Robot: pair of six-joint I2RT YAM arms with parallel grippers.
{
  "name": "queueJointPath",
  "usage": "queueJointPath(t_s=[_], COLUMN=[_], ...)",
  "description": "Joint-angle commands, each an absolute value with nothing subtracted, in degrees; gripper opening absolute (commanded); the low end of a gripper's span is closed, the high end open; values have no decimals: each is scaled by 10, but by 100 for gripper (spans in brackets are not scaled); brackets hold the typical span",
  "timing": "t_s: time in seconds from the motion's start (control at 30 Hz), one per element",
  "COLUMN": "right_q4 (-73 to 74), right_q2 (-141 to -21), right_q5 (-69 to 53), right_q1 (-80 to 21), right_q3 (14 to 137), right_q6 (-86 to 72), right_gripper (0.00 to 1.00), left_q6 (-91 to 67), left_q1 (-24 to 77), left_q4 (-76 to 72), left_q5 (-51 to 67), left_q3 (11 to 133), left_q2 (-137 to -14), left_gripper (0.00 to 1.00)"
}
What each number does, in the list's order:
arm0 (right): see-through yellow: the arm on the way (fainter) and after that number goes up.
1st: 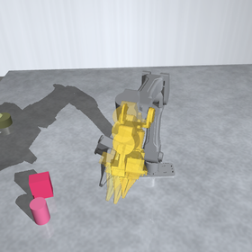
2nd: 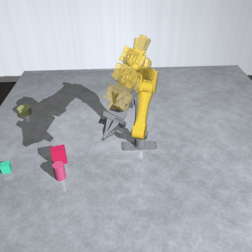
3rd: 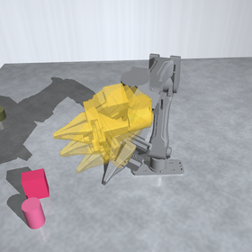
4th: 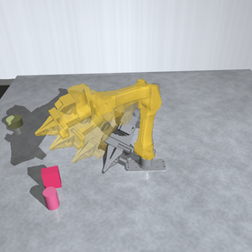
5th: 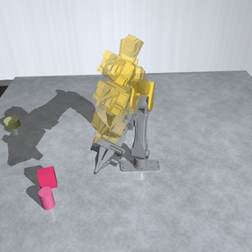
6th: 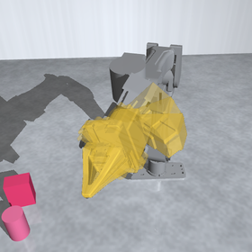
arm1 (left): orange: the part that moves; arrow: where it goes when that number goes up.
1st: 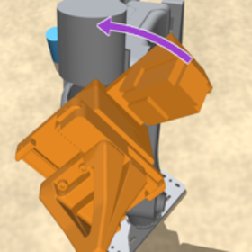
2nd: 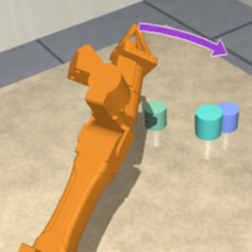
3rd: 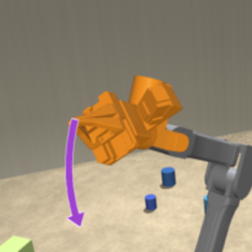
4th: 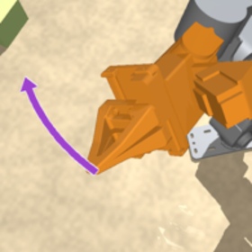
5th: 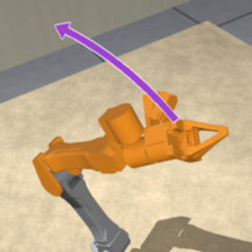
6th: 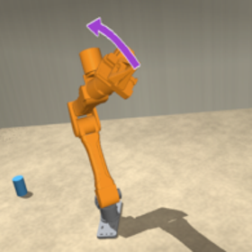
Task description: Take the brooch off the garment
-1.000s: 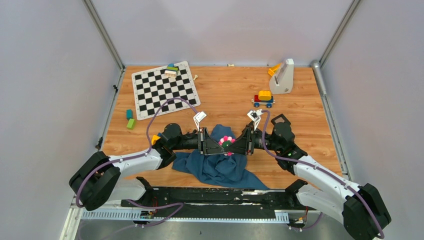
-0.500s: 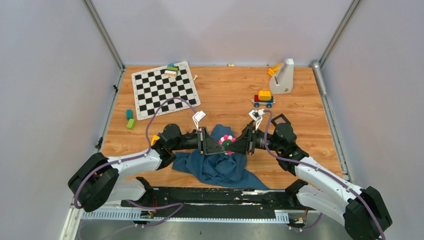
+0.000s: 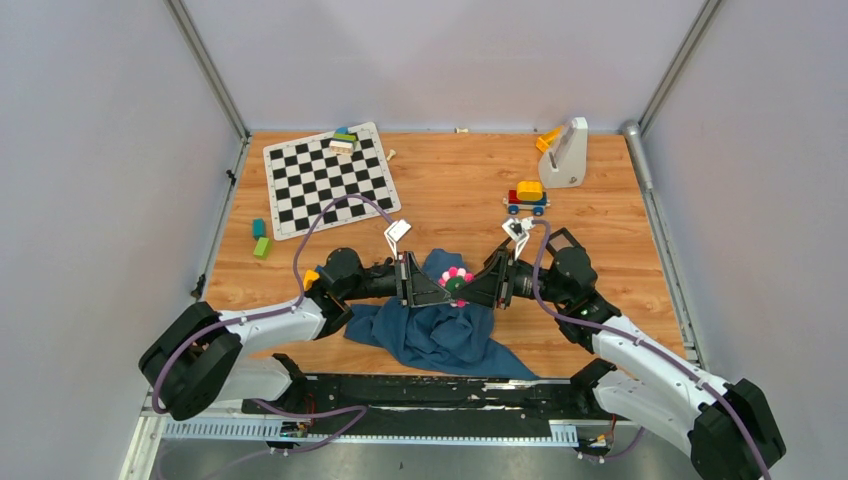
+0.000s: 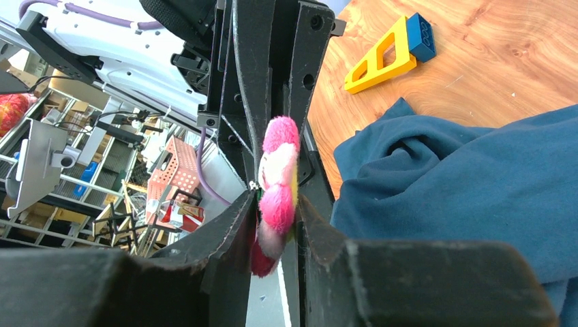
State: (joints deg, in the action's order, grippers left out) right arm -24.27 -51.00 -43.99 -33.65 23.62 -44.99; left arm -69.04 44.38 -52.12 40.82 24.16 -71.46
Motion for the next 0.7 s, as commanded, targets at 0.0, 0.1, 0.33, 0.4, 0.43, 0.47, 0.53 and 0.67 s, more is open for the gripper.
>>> queueJointPath(t_s=[0.0,0.1,0.33,0.4,0.43,0.47,0.53,0.67], right_q4=[-242,-243,-244,-244,-245,-246,-246,-246], right_q2=[-503,-501,-503,-505,-505,-505,-505,-505], right_q5=[-418,-417,-419,-421,-422,-422,-422,-426], right_q1=[-330,-329,-328,-328,-327,-327,-327,-327], right_q3=[228,228,228,229,229,229,229,230], right_q6=[-446,-446,-445,-445,-445,-445,-444,-442], right_gripper=[26,27,27,29,32,34,36,39], left_q6=[-705,-706,-707,-708,-708,-708,-708,-709], left_q1=[443,439,436,436,435,435,434,432], left_q4=[-573,-573,-569,-569,-569,-569,-568,-566], left_q5=[406,403,404,404,404,404,404,404], left_q3=[242,239,239,239,239,240,240,241], left_q2=[-709,-707,-705,-704,-703,-703,-703,-703], left_gripper=[0,0,0,0,0,0,0,0])
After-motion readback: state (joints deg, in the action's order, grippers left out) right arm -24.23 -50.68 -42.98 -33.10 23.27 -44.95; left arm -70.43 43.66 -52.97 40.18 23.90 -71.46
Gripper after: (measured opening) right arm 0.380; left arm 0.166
